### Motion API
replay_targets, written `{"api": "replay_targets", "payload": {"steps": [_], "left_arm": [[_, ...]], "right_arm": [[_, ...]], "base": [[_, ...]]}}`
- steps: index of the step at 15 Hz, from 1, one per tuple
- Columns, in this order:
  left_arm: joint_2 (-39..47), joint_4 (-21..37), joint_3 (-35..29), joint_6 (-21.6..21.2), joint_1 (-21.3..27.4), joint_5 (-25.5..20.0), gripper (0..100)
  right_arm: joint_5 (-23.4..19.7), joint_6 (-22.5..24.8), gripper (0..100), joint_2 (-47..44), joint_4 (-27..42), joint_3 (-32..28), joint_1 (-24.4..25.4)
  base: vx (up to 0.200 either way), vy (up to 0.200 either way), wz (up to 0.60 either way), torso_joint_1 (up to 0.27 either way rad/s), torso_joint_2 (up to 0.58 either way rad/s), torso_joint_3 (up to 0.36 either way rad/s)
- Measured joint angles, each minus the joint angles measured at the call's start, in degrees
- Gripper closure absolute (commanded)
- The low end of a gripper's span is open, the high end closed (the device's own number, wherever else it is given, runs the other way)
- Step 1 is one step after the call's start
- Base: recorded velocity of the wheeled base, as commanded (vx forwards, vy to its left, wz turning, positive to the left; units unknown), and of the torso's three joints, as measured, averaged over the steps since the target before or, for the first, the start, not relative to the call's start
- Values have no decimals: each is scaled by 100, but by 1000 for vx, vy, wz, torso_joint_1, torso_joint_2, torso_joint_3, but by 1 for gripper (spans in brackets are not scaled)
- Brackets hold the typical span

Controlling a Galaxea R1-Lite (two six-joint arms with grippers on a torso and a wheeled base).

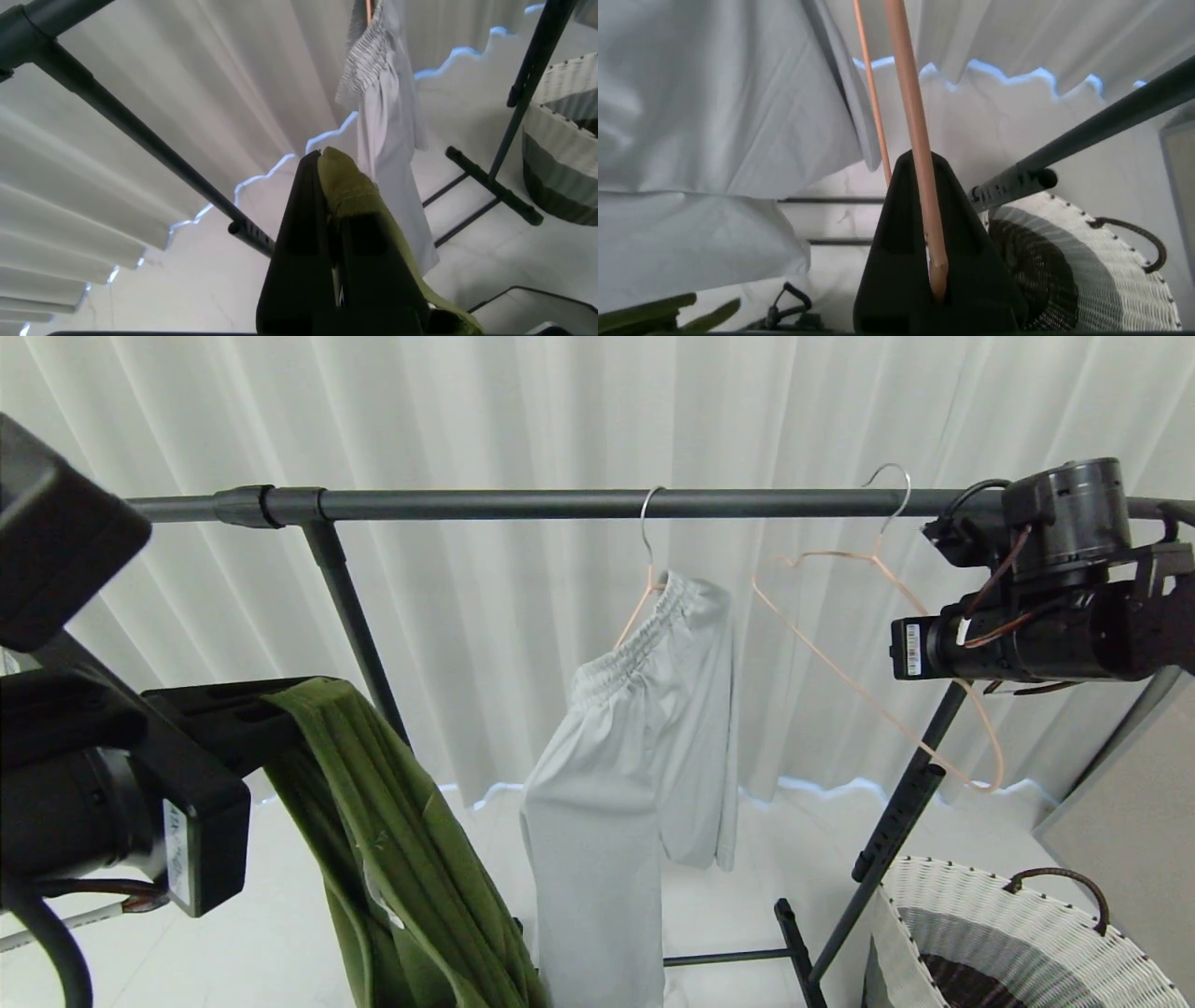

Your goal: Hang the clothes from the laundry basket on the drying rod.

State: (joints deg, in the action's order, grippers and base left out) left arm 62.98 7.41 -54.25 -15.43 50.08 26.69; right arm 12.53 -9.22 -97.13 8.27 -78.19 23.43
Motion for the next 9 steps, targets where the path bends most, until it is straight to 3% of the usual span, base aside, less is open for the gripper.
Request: {"api": "replay_targets", "payload": {"steps": [7, 9], "left_arm": [[-112, -2, 63, -126, 0, 176, 100], [-116, -5, 65, -143, 0, 299, 100]], "right_arm": [[13, 268, 100, 775, -66, 516, 0], [13, 396, 100, 1114, -193, 917, 0]], "base": [[0, 0, 0, 0, 0, 0], [-200, 0, 0, 10, 2, 0]]}}
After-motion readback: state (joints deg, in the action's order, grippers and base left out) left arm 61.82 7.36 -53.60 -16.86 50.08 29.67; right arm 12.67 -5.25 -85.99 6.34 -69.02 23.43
